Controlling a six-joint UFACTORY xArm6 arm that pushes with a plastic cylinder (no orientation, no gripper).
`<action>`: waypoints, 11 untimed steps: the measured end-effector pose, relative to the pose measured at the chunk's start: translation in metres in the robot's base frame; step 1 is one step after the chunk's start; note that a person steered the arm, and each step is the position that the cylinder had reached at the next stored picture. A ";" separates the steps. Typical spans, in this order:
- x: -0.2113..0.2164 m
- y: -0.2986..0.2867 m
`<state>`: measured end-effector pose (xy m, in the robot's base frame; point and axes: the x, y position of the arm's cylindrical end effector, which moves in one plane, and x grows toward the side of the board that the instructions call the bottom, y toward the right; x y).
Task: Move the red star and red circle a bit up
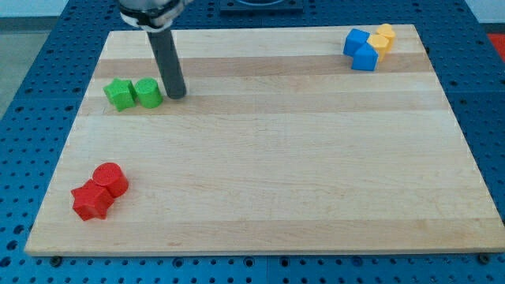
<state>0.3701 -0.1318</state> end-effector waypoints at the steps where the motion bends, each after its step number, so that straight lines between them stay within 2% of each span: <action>1: 0.033 0.020; 5: 0.236 0.016; 6: 0.249 0.004; 8: 0.249 -0.079; 9: 0.247 -0.087; 11: 0.218 -0.086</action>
<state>0.5878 -0.2179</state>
